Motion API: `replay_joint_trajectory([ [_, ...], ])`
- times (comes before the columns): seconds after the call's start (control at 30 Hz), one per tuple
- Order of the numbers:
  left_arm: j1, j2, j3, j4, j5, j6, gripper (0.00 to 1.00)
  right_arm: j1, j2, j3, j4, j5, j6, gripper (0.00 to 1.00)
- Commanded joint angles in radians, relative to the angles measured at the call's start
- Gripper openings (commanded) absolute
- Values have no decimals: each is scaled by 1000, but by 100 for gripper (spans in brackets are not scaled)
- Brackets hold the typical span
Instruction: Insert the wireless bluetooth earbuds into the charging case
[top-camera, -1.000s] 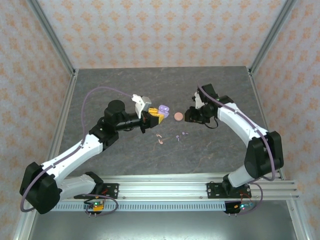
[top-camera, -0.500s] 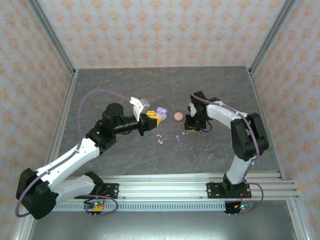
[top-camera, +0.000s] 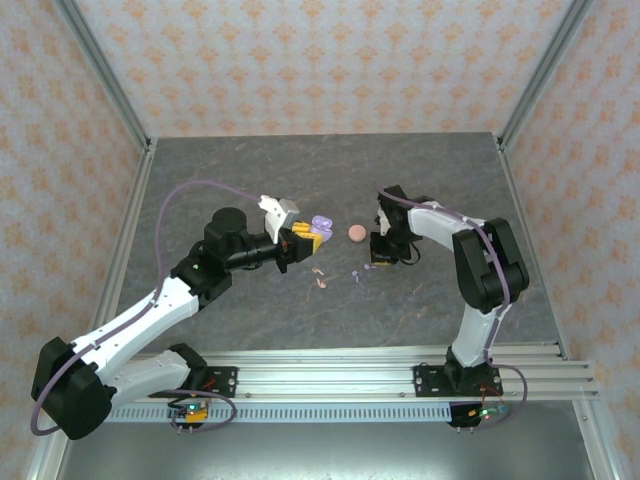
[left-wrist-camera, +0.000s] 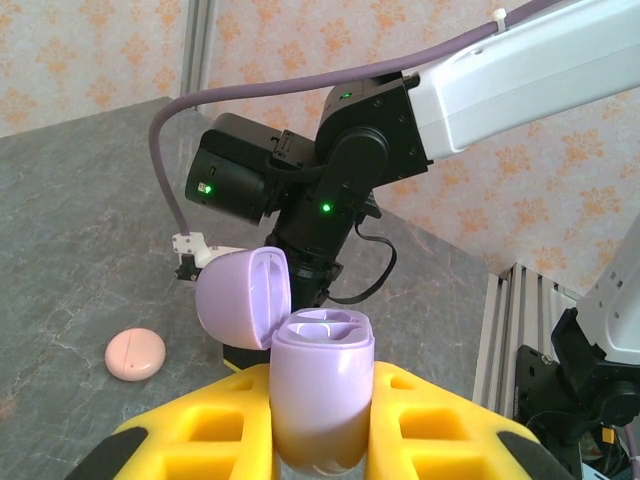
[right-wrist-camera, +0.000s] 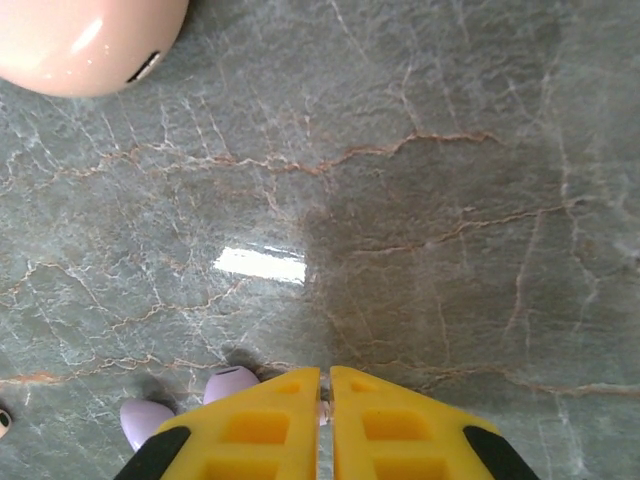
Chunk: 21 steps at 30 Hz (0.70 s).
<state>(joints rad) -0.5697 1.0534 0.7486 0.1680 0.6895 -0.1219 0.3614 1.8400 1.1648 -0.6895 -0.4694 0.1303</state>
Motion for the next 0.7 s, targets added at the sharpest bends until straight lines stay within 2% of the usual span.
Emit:
replay_joint_trajectory([
  [0.0, -7, -22, -12, 5, -21, 7, 20, 9, 17, 16, 3, 28, 8, 12],
  [0.67, -7, -29, -22, 9, -18, 3, 20, 27, -56, -65, -22, 0, 13, 12],
])
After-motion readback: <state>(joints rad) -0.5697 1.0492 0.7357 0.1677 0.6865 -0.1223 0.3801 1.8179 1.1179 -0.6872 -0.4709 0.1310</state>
